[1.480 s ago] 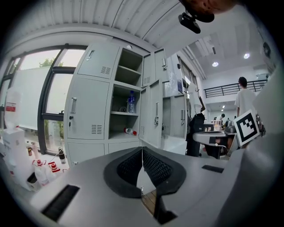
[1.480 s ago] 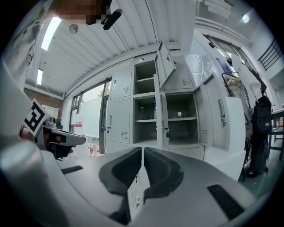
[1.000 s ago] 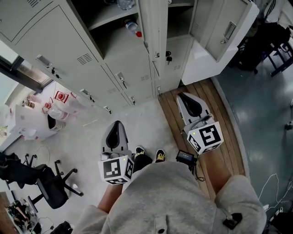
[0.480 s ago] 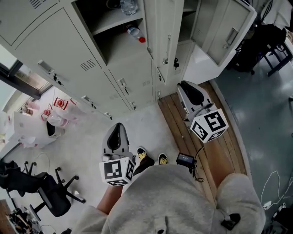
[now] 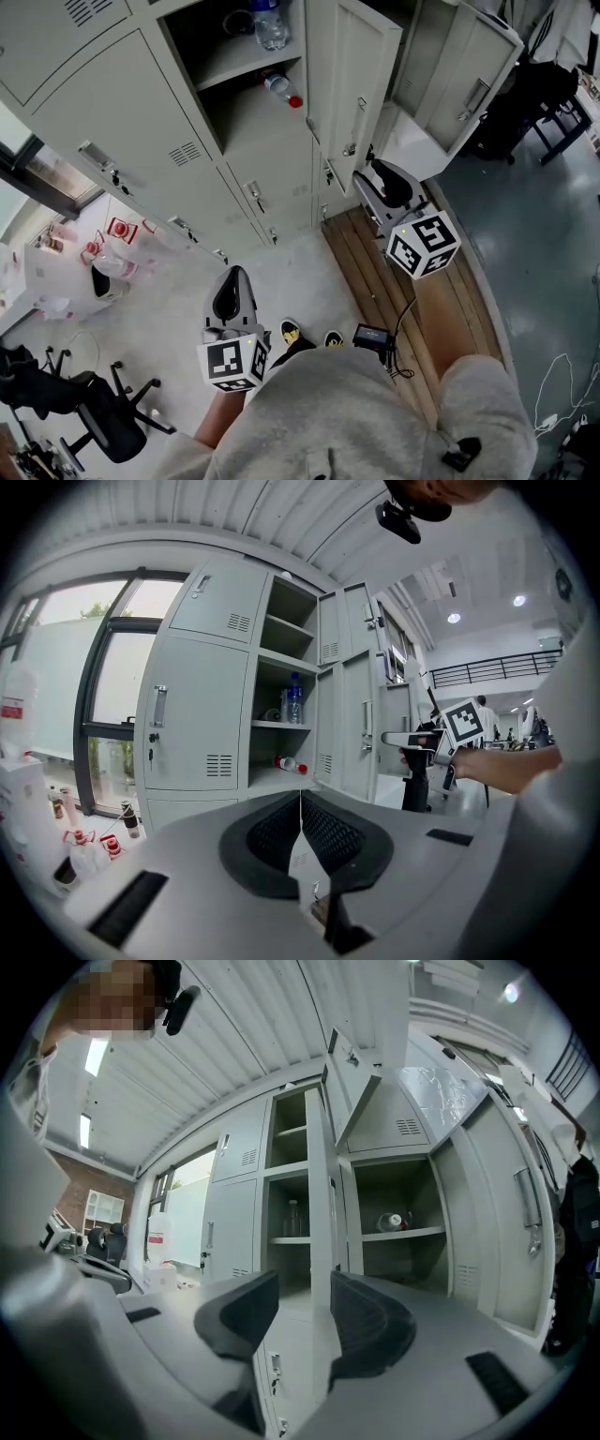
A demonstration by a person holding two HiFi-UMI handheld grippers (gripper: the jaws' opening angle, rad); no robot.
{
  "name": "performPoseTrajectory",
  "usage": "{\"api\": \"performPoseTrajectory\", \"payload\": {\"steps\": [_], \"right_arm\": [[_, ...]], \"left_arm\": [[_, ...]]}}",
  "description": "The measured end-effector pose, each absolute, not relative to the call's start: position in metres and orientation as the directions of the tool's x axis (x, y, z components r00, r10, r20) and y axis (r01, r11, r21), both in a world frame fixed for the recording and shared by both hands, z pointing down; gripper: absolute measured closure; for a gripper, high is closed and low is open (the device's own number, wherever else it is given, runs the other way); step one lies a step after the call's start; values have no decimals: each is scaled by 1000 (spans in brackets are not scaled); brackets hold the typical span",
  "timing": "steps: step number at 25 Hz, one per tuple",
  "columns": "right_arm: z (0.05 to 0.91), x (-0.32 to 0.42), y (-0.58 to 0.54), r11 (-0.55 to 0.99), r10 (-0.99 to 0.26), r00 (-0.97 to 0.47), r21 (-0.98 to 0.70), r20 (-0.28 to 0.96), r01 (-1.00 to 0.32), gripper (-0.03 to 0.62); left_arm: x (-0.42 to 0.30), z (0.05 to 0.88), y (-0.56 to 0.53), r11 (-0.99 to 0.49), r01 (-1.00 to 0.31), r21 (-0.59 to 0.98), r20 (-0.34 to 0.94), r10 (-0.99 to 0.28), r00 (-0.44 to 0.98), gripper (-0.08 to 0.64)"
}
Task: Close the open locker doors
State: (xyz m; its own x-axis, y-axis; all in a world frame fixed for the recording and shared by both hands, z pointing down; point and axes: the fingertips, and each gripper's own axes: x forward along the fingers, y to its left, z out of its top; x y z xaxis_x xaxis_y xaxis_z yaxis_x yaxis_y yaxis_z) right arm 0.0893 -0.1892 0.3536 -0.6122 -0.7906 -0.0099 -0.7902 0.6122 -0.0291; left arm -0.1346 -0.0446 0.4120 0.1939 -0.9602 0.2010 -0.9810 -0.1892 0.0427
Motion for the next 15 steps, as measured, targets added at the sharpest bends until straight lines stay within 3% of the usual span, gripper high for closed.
{"api": "performPoseTrajectory", "payload": {"steps": [10, 15], "right_arm": [[340, 86, -208, 577, -815, -578, 30, -37, -816, 431], [340, 79, -209, 553, -831, -556, 66, -29, -830, 499]], "left_arm": [[-154, 417, -61, -195, -978, 72, 209, -956, 206, 548], [-159, 417, -69, -206, -975, 82, 203, -955, 218, 548]]}}
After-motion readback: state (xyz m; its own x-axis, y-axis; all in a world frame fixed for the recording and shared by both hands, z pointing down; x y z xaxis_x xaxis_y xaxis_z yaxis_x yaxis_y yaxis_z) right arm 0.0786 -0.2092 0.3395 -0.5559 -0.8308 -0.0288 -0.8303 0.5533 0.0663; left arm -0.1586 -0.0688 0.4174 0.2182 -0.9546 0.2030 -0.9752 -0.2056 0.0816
